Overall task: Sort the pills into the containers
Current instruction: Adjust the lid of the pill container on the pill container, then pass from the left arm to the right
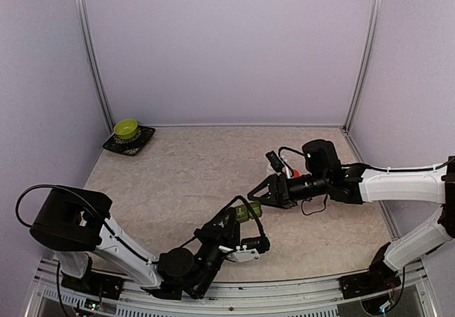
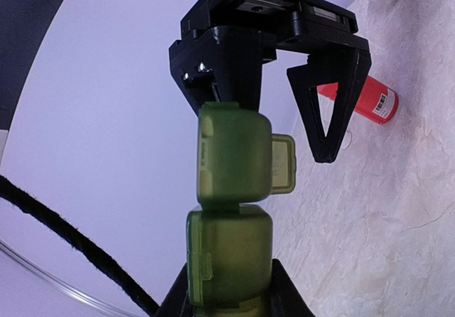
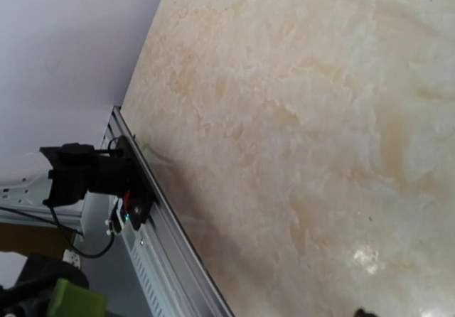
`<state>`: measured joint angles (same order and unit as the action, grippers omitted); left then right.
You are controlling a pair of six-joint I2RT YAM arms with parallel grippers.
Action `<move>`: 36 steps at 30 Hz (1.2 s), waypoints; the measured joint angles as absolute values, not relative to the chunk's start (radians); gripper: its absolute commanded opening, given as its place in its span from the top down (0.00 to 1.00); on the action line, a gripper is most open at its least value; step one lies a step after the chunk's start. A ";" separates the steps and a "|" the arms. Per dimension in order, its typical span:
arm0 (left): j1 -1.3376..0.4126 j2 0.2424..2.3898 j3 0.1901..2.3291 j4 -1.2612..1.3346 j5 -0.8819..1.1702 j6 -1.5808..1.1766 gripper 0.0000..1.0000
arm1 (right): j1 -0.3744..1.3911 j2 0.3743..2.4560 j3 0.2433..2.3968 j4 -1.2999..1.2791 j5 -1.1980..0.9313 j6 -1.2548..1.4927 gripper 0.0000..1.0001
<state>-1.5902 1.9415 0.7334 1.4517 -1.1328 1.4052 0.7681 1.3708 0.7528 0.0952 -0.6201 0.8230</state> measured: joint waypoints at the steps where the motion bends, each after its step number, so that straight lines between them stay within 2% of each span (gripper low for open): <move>1: -1.590 1.945 0.733 1.460 -1.133 1.413 0.83 | 0.768 1.371 0.757 0.086 -0.624 0.820 0.25; 5: -1.591 1.973 0.733 1.504 -1.132 1.444 0.83 | 0.768 1.370 0.781 0.038 -0.638 0.808 0.25; 12: -1.590 1.995 0.731 1.554 -1.134 1.475 0.82 | 0.757 1.348 0.853 -0.058 -0.645 0.766 0.16; 23: -1.583 1.995 0.719 1.560 -1.134 1.478 0.82 | 0.716 1.228 0.854 -0.100 -0.679 0.752 0.20; 28: -1.583 1.995 0.719 1.562 -1.134 1.490 0.82 | 0.722 1.227 0.773 -0.085 -0.710 0.789 0.20; 36: -1.583 2.001 0.719 1.563 -1.134 1.513 0.82 | 0.772 1.268 0.765 0.001 -0.776 0.859 0.21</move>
